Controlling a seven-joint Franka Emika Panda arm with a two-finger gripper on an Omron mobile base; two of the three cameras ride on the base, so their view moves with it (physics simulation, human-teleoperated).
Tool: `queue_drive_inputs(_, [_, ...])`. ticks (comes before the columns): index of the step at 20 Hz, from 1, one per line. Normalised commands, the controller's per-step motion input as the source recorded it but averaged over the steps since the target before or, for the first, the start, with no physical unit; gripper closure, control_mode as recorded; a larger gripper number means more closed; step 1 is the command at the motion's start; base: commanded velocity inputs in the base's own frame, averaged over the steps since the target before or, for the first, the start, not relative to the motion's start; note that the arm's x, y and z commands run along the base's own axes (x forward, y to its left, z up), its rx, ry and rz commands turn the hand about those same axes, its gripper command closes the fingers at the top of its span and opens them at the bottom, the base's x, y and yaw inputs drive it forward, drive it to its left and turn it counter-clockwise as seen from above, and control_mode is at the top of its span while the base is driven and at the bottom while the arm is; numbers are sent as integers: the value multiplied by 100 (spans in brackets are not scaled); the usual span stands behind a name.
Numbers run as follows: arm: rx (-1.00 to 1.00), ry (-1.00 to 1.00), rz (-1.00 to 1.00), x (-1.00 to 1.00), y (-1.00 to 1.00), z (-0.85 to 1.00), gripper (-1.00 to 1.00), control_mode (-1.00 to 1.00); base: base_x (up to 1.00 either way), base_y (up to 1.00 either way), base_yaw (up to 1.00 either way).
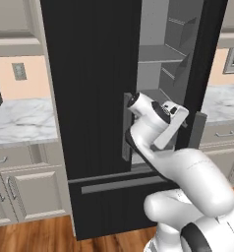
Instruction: Retrieve a lemon from the fridge and place it on the cutting board with the fish.
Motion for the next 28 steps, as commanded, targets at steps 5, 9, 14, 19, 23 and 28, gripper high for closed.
queue_drive_inputs(5, [0,4,0,62,-2,-8,-100,-100,0,0,0])
queue_drive_inputs(9, [0,4,0,66,0,-11,-100,-100,0,0,0])
queue_drive_inputs(14, [0,6,0,44,-1,-8,-100,-100,0,0,0])
queue_drive_inputs(19, [0,11,-8,1,-42,-12,-100,-100,0,0,0])
queue_drive_inputs(23, [0,9,-13,-32,-50,-3,-100,-100,0,0,0])
queue_drive_inputs(28, [0,5,-11,-81,-63,0,-100,-100,0,0,0])
